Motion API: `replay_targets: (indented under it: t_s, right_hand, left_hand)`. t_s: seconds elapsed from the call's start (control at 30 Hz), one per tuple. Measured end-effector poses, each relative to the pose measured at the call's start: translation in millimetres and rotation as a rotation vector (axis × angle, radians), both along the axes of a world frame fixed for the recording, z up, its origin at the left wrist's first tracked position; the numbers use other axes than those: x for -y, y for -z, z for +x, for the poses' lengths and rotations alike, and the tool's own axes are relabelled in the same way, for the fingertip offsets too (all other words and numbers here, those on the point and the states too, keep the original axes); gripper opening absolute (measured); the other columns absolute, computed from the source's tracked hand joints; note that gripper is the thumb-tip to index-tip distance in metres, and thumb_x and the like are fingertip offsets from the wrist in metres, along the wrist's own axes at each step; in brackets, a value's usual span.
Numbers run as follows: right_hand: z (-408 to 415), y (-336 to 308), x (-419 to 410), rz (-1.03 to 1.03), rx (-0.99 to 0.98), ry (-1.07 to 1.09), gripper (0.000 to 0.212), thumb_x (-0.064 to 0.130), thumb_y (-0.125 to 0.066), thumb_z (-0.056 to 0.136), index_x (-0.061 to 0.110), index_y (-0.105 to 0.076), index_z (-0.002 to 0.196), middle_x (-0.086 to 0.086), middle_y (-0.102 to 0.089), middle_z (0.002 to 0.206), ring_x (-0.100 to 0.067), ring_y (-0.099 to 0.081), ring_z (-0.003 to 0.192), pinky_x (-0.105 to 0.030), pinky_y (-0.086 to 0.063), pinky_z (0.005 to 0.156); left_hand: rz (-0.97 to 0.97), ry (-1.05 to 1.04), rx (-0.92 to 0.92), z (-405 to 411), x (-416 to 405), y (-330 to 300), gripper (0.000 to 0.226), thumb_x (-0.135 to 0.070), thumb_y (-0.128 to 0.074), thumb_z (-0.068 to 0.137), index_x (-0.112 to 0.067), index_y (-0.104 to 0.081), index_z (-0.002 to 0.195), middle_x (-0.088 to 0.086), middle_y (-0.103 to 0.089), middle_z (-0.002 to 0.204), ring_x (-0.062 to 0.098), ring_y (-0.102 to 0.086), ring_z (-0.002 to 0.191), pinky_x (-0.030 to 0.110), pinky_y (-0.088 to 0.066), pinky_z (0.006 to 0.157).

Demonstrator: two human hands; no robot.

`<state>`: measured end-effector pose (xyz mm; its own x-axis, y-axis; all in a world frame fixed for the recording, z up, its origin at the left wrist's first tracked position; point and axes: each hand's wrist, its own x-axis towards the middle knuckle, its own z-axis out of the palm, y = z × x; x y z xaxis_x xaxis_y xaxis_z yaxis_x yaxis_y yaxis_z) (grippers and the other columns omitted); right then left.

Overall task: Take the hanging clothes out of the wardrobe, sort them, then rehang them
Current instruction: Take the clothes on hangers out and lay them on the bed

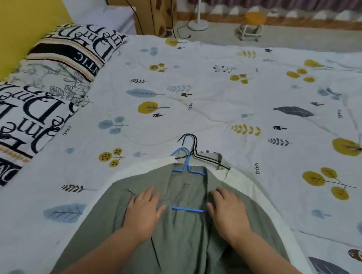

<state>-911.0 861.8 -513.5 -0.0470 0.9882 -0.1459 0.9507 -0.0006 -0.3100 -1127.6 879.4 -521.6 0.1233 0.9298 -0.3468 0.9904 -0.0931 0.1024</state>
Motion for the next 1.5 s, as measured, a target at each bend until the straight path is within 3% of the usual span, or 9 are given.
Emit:
replay_targets:
  t_s: [0.07,0.13,0.2,0.27,0.37,0.53,0.8,1.17,1.5]
  right_hand:
    - [-1,4,3,-0.213,0.065,-0.066,0.043,0.035,-0.037,0.098,0.017,-0.038,0.137,-0.005,-0.033,0.146,-0.025,-0.032,0.135,-0.040,-0.030,0.107]
    - [-2,-3,0,-0.353,0.087,-0.081,0.050,0.040,-0.031,0.100,0.020,-0.024,0.145,0.000,-0.016,0.155,-0.022,-0.016,0.142,-0.037,-0.021,0.113]
    - [-7,-14,-3,-0.415,0.106,-0.085,0.050,0.042,-0.032,0.099,0.018,-0.027,0.143,-0.003,-0.022,0.152,-0.025,-0.020,0.140,-0.039,-0.026,0.111]
    - [-12,-31,-8,-0.469,0.131,-0.090,0.045,0.040,-0.036,0.098,0.015,-0.037,0.136,-0.008,-0.036,0.143,-0.028,-0.032,0.134,-0.039,-0.034,0.105]
    - [-24,-63,-13,-0.420,0.150,-0.127,0.031,0.030,-0.038,0.097,0.013,-0.052,0.120,-0.011,-0.054,0.127,-0.029,-0.051,0.117,-0.033,-0.042,0.093]
    - [-60,-131,-11,-0.305,0.112,-0.187,0.033,0.016,-0.041,0.093,0.015,-0.053,0.124,-0.011,-0.060,0.123,-0.027,-0.056,0.112,-0.030,-0.045,0.086]
    - [-163,-236,36,-0.163,0.058,-0.405,0.036,0.025,-0.038,0.097,0.021,-0.047,0.132,-0.004,-0.056,0.129,-0.022,-0.051,0.119,-0.026,-0.041,0.087]
    - [-363,-363,185,0.034,0.024,-0.723,0.035,0.025,-0.040,0.098,0.020,-0.047,0.132,-0.004,-0.055,0.131,-0.022,-0.048,0.121,-0.027,-0.039,0.090]
    - [-539,-446,319,0.163,0.124,-1.154,0.035,0.027,-0.043,0.097,0.016,-0.047,0.130,-0.010,-0.053,0.130,-0.029,-0.051,0.117,-0.038,-0.045,0.094]
  left_hand:
    - [-0.181,0.058,-0.016,-9,-4,5,0.057,-0.044,-0.026,0.099,-0.021,-0.012,0.150,0.001,-0.002,0.159,0.019,-0.007,0.146,0.037,-0.011,0.116]
    - [-0.300,0.058,-0.013,-9,-9,-5,0.059,-0.044,-0.028,0.099,-0.021,-0.008,0.150,0.002,0.000,0.159,0.021,-0.006,0.146,0.037,-0.010,0.117]
    - [-0.312,0.018,0.037,-5,-14,-21,0.055,-0.040,-0.033,0.099,-0.014,-0.024,0.147,0.010,-0.020,0.155,0.025,-0.024,0.141,0.035,-0.021,0.114]
    - [-0.281,0.007,0.088,-5,-15,-40,0.044,-0.035,-0.037,0.099,-0.008,-0.045,0.132,0.014,-0.046,0.139,0.028,-0.043,0.126,0.032,-0.035,0.103]
    - [-0.258,-0.023,0.152,-14,-8,-76,0.035,-0.029,-0.039,0.098,-0.009,-0.057,0.119,0.011,-0.059,0.123,0.027,-0.054,0.112,0.033,-0.043,0.095]
    - [-0.093,-0.054,0.218,-48,15,-146,0.031,-0.022,-0.040,0.096,-0.007,-0.060,0.113,0.010,-0.061,0.117,0.026,-0.055,0.106,0.027,-0.039,0.078]
    - [0.058,-0.172,0.249,-131,86,-258,0.033,-0.028,-0.037,0.098,-0.017,-0.053,0.124,0.004,-0.058,0.124,0.022,-0.053,0.112,0.034,-0.044,0.092]
    - [0.248,-0.312,0.128,-322,287,-391,0.034,-0.034,-0.041,0.097,-0.021,-0.050,0.127,0.000,-0.060,0.122,0.021,-0.055,0.109,0.030,-0.044,0.087]
    - [0.367,-0.657,-0.041,-461,486,-463,0.034,-0.034,-0.044,0.095,-0.025,-0.049,0.127,0.000,-0.054,0.128,0.022,-0.052,0.115,0.031,-0.042,0.090]
